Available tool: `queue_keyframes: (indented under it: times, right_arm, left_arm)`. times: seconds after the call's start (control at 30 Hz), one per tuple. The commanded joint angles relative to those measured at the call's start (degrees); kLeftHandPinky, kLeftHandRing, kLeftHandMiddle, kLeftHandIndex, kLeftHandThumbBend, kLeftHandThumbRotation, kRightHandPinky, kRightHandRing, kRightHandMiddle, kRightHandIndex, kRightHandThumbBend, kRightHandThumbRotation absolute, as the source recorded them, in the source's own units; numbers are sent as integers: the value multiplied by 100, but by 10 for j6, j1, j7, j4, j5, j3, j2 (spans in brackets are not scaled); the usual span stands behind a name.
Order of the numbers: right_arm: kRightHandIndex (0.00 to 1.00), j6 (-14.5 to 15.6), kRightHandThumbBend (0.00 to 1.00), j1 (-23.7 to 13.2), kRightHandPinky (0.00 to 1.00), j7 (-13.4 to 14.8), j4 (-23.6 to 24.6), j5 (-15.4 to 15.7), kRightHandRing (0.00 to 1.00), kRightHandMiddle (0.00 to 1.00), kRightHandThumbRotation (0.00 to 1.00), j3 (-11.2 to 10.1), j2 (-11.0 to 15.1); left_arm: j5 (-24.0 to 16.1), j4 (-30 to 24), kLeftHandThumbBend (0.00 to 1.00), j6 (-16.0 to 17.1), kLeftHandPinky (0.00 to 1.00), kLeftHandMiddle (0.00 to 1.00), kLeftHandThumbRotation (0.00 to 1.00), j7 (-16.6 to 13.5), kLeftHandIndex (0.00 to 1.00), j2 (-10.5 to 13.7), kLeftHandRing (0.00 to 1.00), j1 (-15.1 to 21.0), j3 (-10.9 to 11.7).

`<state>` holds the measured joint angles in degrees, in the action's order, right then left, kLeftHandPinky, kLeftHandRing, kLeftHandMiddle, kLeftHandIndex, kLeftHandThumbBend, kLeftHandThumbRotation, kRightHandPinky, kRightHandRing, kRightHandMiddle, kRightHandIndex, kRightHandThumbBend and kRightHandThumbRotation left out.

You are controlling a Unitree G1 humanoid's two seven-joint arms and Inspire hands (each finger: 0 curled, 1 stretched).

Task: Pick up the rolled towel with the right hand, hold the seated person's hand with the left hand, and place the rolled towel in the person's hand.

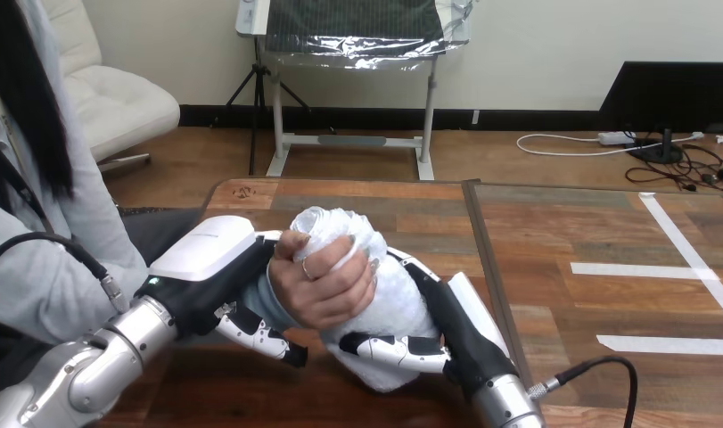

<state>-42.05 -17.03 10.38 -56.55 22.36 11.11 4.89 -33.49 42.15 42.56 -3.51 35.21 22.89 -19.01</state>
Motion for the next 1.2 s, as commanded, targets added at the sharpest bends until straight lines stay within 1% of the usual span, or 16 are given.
queue_keyframes:
  times: [0.0,0.23,0.3,0.43,0.6,0.8,1.0,1.17]
  right_arm:
    - [94,8,92,-10,88,-14,42,-10,90,89,61,4,1]
    - [96,20,97,-2,92,-30,58,-12,94,91,66,4,3]
    - [97,23,99,0,93,-34,62,-12,95,92,69,4,4]
    - [98,29,100,3,95,-44,68,-13,97,93,73,5,6]
    - [100,32,100,7,97,-50,74,-11,99,95,79,6,9]
    - [100,30,100,12,99,-60,80,-16,100,96,82,5,11]
    - [100,31,100,18,100,-68,89,-19,100,97,84,5,15]
    - [100,33,100,28,100,-76,102,-23,100,98,87,6,19]
  left_arm:
    - [4,-36,100,-8,83,87,34,9,92,1,86,5,9]
    - [13,-41,100,-14,86,92,39,19,96,-2,90,-2,12]
    - [15,-43,100,-16,87,94,41,22,97,-3,92,-3,12]
    - [13,-54,100,-27,89,96,44,32,99,-2,94,-7,12]
    - [13,-65,100,-42,92,99,49,44,100,-3,98,-13,13]
    - [13,-69,100,-44,94,100,51,42,100,-5,100,-19,13]
    - [16,-76,100,-50,94,100,52,45,100,-7,100,-25,15]
    - [14,-88,100,-57,95,100,54,39,100,-7,100,-34,18]
